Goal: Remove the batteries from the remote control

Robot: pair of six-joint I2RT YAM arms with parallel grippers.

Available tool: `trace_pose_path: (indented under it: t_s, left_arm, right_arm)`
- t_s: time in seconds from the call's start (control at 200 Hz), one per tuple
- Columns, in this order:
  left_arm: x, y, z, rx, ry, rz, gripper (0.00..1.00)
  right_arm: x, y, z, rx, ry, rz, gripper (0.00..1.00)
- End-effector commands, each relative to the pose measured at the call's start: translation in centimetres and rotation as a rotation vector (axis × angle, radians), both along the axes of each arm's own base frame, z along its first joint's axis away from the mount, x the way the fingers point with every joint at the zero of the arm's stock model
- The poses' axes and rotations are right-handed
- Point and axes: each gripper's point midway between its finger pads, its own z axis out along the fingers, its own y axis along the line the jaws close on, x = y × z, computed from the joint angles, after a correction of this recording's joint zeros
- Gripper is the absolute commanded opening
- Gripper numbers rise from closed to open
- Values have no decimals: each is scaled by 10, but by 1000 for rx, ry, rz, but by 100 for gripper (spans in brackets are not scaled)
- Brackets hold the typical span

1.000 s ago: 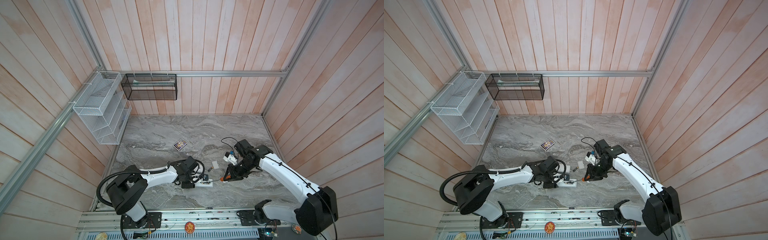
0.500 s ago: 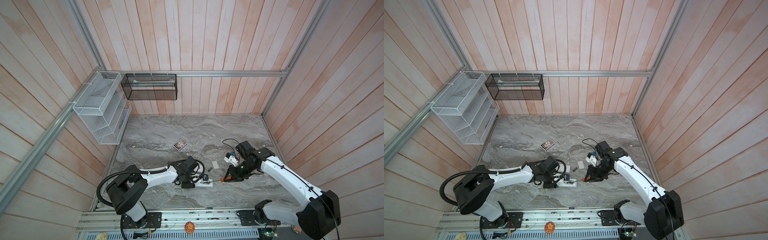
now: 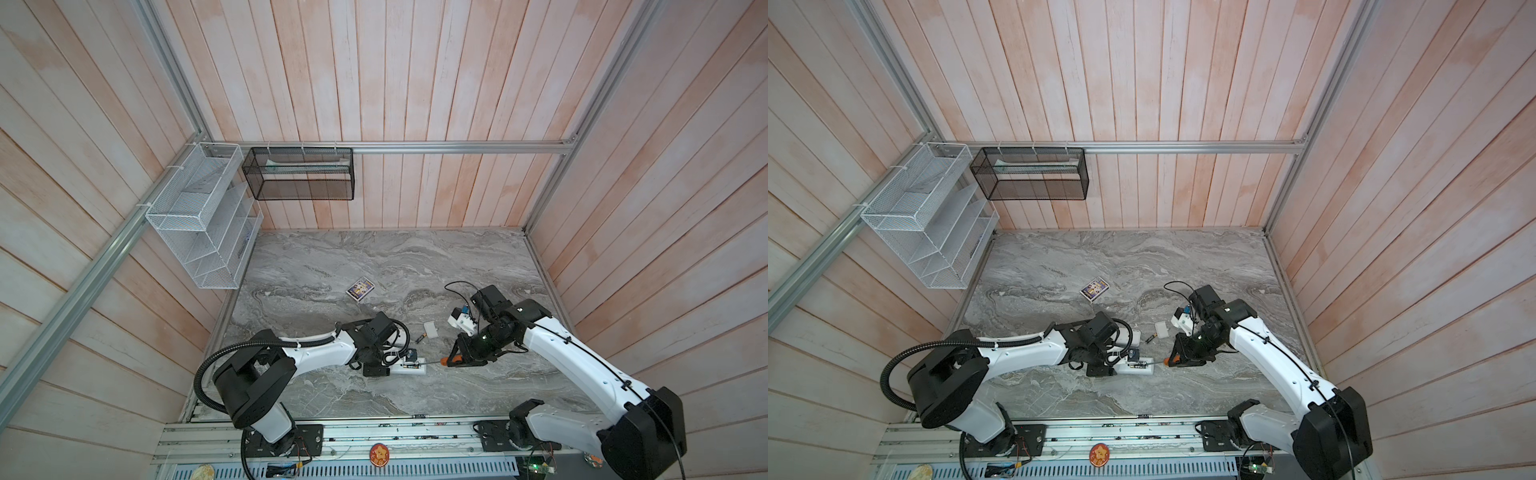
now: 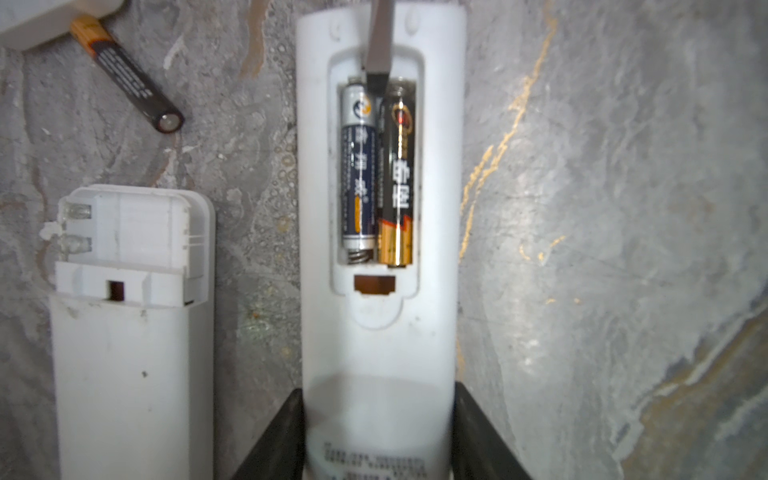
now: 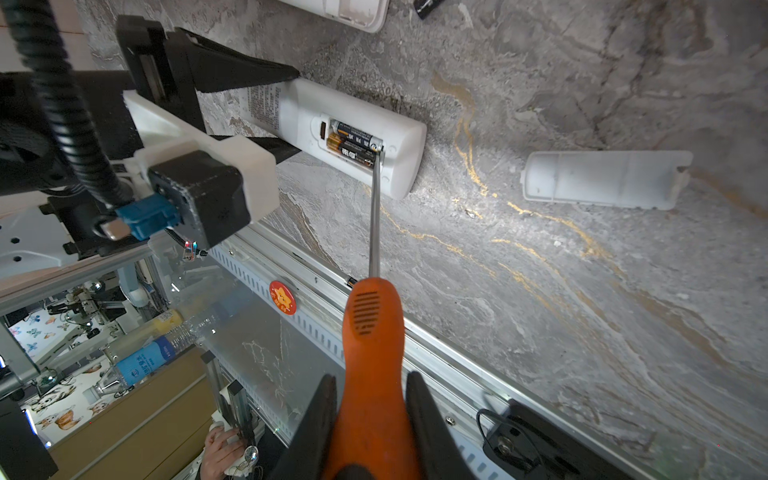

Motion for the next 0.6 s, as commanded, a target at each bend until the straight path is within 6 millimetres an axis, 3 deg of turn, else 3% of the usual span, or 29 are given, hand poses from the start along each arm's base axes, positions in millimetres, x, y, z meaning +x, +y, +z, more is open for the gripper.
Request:
trace_pose_path:
  t_s: [0.0,0.245,0.595]
  left_arm:
    - [-35,34,-47,172,129,-34,4]
    - [-36,36,-51,185,137,-36,2]
    - [-36,36,-52,191,141,-33,1]
  right_arm:
    - [0,30,26,169,-42,78,0]
    - [2,31,36,171,-65,88,0]
    - [5,27,35,131,-77,85,0]
